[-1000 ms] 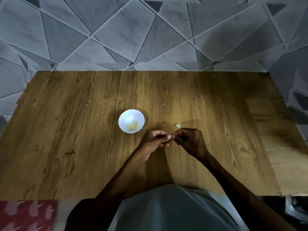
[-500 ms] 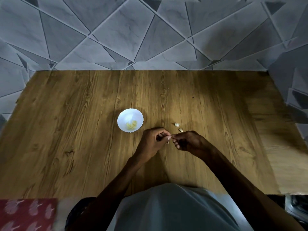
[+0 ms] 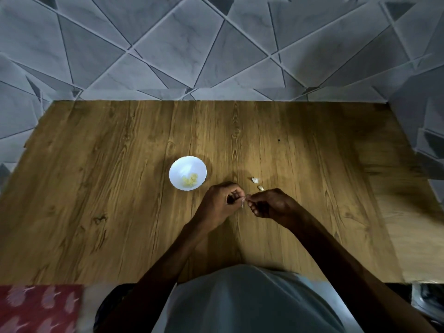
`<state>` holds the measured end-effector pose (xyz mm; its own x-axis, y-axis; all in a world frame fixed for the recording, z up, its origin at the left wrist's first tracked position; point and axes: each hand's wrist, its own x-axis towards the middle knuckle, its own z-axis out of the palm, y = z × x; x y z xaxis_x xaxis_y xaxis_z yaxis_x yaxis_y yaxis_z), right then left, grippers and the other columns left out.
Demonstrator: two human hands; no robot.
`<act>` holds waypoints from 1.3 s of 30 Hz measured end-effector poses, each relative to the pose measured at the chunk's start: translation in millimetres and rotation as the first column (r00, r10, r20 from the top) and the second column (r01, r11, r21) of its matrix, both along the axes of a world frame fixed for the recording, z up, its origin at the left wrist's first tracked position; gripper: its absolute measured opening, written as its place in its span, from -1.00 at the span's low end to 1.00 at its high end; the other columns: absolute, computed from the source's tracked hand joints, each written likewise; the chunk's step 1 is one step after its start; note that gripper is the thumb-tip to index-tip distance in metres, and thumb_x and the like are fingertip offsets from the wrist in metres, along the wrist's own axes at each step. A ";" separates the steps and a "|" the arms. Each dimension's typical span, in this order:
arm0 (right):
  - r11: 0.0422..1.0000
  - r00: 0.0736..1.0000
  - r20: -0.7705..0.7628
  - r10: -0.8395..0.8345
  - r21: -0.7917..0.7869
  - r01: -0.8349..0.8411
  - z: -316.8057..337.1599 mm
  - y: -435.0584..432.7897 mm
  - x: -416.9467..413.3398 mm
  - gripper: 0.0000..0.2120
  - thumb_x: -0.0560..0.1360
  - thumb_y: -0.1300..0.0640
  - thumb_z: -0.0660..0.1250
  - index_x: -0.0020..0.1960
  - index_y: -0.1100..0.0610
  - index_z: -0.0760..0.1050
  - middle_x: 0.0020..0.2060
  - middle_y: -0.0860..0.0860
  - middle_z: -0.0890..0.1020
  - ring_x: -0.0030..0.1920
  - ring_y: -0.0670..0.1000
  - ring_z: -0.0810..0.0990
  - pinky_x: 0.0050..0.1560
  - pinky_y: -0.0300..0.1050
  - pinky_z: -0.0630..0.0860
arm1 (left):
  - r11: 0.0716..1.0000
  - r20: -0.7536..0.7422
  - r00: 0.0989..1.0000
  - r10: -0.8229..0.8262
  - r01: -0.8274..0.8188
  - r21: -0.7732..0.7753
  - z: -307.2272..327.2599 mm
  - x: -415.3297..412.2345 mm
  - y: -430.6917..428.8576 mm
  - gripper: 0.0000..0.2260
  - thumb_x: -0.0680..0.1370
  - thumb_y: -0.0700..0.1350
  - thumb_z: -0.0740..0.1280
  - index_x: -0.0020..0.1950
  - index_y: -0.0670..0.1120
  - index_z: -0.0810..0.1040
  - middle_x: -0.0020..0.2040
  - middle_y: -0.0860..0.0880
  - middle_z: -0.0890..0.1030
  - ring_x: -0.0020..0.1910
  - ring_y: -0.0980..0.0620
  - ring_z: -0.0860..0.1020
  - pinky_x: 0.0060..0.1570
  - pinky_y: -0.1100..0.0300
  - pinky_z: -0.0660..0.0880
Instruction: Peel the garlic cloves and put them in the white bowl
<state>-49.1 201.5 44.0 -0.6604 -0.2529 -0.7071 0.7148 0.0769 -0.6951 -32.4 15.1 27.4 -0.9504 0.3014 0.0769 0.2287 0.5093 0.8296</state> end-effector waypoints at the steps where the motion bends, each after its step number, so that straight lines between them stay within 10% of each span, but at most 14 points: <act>1: 1.000 1.000 -0.017 0.003 0.004 -0.003 0.5 -0.3 0.2 -0.85 0.53 0.19 0.40 -0.08 0.29 0.64 -0.27 0.10 0.62 -0.29 -0.03 0.58 -0.25 -0.20 0.54 | 1.000 0.008 1.000 -0.004 0.004 -0.002 0.0 -0.3 0.5 -0.96 0.50 -0.21 0.41 -0.09 -0.09 0.60 -0.21 0.09 0.63 -0.21 0.16 0.58 -0.19 0.32 0.50; 10: 0.998 0.977 -0.210 -0.032 0.044 0.042 1.4 -1.0 4.2 -0.89 0.50 0.24 0.42 -0.04 0.29 0.66 -0.24 0.13 0.67 -0.22 0.03 0.63 -0.22 -0.21 0.57 | 0.977 0.313 0.948 0.063 -0.122 0.175 -3.8 -0.7 3.8 -0.95 0.56 -0.22 0.34 -0.02 -0.13 0.59 -0.24 0.02 0.64 -0.31 0.13 0.60 -0.24 0.25 0.54; 21: 0.985 0.929 -0.366 -0.050 0.136 0.107 -1.4 -8.6 4.9 -0.93 0.46 0.32 0.44 -0.07 0.25 0.68 -0.24 0.14 0.71 -0.24 0.02 0.66 -0.24 -0.20 0.59 | 0.976 0.169 0.963 0.211 -0.218 0.023 -1.2 -0.6 9.9 -0.87 0.48 -0.16 0.44 0.01 -0.08 0.69 -0.16 0.10 0.69 -0.17 0.27 0.61 -0.17 0.44 0.50; 39: 0.991 0.914 -0.400 0.066 0.132 -0.014 6.9 -6.2 4.9 -0.91 0.47 0.34 0.42 -0.04 0.25 0.66 -0.23 0.08 0.71 -0.21 -0.02 0.67 -0.18 -0.22 0.60 | 0.920 0.435 0.872 0.227 -0.338 0.198 9.1 -5.3 5.0 -0.90 0.42 -0.29 0.43 -0.15 -0.10 0.67 -0.30 -0.07 0.70 -0.30 -0.02 0.68 -0.11 0.01 0.62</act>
<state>-44.2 195.3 50.9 -0.8868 -0.2126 -0.4104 0.3706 0.2037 -0.9062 -37.7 20.1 36.4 -0.9575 0.0374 -0.2859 -0.2674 0.2557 0.9290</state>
